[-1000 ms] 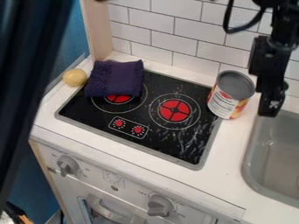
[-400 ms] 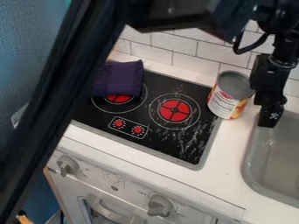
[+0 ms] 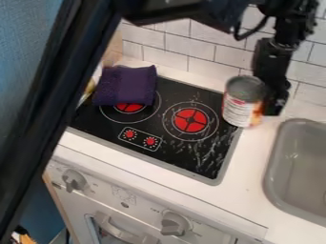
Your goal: Moved can in between left and right burners
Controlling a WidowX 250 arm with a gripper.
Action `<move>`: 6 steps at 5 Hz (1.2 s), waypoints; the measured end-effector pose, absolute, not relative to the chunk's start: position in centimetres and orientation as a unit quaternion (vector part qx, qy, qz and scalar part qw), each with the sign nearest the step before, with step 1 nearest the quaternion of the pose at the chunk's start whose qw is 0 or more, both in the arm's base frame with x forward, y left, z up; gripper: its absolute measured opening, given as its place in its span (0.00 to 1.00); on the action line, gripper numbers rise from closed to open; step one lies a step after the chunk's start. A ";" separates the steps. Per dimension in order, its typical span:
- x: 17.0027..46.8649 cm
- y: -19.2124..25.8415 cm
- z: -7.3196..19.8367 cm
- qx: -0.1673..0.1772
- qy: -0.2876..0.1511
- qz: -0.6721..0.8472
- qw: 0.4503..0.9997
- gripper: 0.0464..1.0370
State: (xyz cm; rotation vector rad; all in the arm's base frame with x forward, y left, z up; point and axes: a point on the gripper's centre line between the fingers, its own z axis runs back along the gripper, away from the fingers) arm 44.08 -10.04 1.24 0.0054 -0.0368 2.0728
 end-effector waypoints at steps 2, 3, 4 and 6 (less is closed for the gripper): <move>43.8 -6.9 0.9 0.030 -0.019 0.888 0.459 0.96; 43.2 -4.6 0.5 0.043 -0.020 0.906 0.421 0.96; 42.7 -2.1 0.4 0.046 -0.013 0.927 0.371 0.96; 39.9 1.0 0.5 0.068 -0.008 0.947 0.313 0.96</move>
